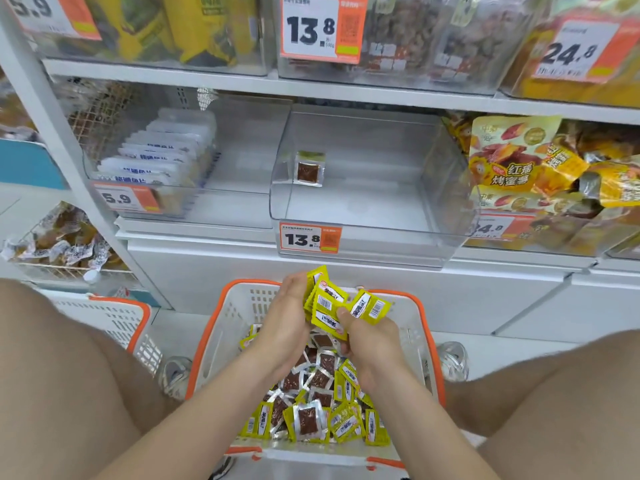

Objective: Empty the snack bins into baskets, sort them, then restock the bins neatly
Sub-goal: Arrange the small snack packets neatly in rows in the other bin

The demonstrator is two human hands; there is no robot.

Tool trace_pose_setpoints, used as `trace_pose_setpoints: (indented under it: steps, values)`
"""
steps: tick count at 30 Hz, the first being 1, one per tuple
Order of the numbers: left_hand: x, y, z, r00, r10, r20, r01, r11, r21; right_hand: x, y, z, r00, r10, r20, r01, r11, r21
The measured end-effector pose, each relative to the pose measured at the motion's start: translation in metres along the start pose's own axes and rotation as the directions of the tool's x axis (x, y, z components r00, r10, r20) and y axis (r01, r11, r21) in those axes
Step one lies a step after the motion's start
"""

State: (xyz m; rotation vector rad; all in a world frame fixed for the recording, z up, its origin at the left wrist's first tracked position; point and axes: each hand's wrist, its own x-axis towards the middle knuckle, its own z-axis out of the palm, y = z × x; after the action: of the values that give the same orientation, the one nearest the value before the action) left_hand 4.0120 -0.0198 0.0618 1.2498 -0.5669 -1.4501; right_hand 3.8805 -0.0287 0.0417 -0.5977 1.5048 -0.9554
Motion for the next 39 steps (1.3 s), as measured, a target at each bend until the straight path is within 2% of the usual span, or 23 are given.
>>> trace_pose_setpoints:
  steps: [2, 4, 8, 11, 14, 15, 17, 19, 21, 24, 27, 29, 31, 35, 37, 39]
  values:
    - [-0.002, -0.001, 0.000, 1.000, 0.021, 0.014, -0.021, 1.000, 0.015, -0.003, 0.003, 0.003, 0.998, 0.000, 0.055, 0.002, 1.000, -0.026]
    - [-0.002, -0.002, -0.002, 0.999, 0.031, 0.019, -0.032, 0.997, 0.068, -0.006, 0.002, 0.004, 0.987, -0.009, 0.158, 0.030, 0.991, -0.131]
    - [-0.003, 0.009, -0.001, 0.998, 0.039, 0.038, -0.043, 0.993, 0.106, -0.012, -0.013, -0.004, 0.957, -0.116, 0.264, 0.215, 0.897, -0.385]
    - [0.003, 0.015, -0.009, 0.997, 0.059, 0.039, -0.066, 0.981, 0.183, -0.007, -0.028, -0.011, 0.891, -0.322, 0.319, 0.447, 0.738, -0.505]
    - [0.003, 0.018, -0.014, 0.986, 0.145, 0.088, -0.168, 0.908, 0.385, -0.001, -0.036, -0.014, 0.751, -0.539, 0.382, 0.648, 0.488, -0.585]
    - [0.003, 0.018, -0.016, 0.979, 0.170, 0.110, -0.202, 0.871, 0.447, 0.002, -0.037, -0.014, 0.724, -0.565, 0.396, 0.675, 0.462, -0.575]
    - [0.003, 0.020, -0.016, 0.981, 0.133, 0.144, -0.185, 0.865, 0.466, 0.006, -0.042, -0.016, 0.701, -0.571, 0.428, 0.706, 0.470, -0.529]
    - [0.000, 0.024, -0.016, 0.978, 0.021, 0.207, -0.110, 0.895, 0.432, 0.008, -0.046, -0.016, 0.686, -0.568, 0.455, 0.724, 0.470, -0.504]
    - [-0.001, 0.025, -0.018, 0.959, -0.068, 0.276, -0.049, 0.918, 0.394, 0.009, -0.048, -0.016, 0.693, -0.569, 0.442, 0.719, 0.510, -0.471]
    - [0.001, 0.025, -0.017, 0.943, -0.099, 0.319, -0.031, 0.925, 0.380, 0.011, -0.048, -0.013, 0.718, -0.567, 0.403, 0.695, 0.556, -0.455]
    - [0.002, 0.022, -0.015, 0.973, -0.063, 0.223, -0.025, 0.928, 0.371, 0.012, -0.046, -0.012, 0.708, -0.644, 0.288, 0.680, 0.513, -0.525]
    - [0.003, 0.019, -0.014, 0.992, -0.010, 0.123, -0.035, 0.931, 0.362, 0.007, -0.048, -0.009, 0.748, -0.641, 0.174, 0.627, 0.596, -0.502]
    - [0.004, 0.017, -0.012, 0.999, 0.019, 0.047, -0.035, 0.928, 0.372, 0.002, -0.052, -0.009, 0.796, -0.593, 0.123, 0.591, 0.715, -0.375]
    - [0.003, 0.015, -0.002, 0.999, 0.024, 0.031, -0.033, 0.945, 0.326, -0.013, -0.060, -0.010, 0.874, -0.458, 0.163, 0.471, 0.880, -0.054]
    - [0.001, 0.016, 0.005, 0.996, 0.083, 0.014, -0.083, 0.949, 0.304, -0.017, -0.060, -0.008, 0.904, -0.405, 0.140, 0.412, 0.911, -0.021]
    - [-0.002, 0.017, 0.012, 0.986, 0.165, -0.018, -0.154, 0.948, 0.280, -0.016, -0.059, -0.008, 0.896, -0.437, 0.074, 0.443, 0.890, -0.107]
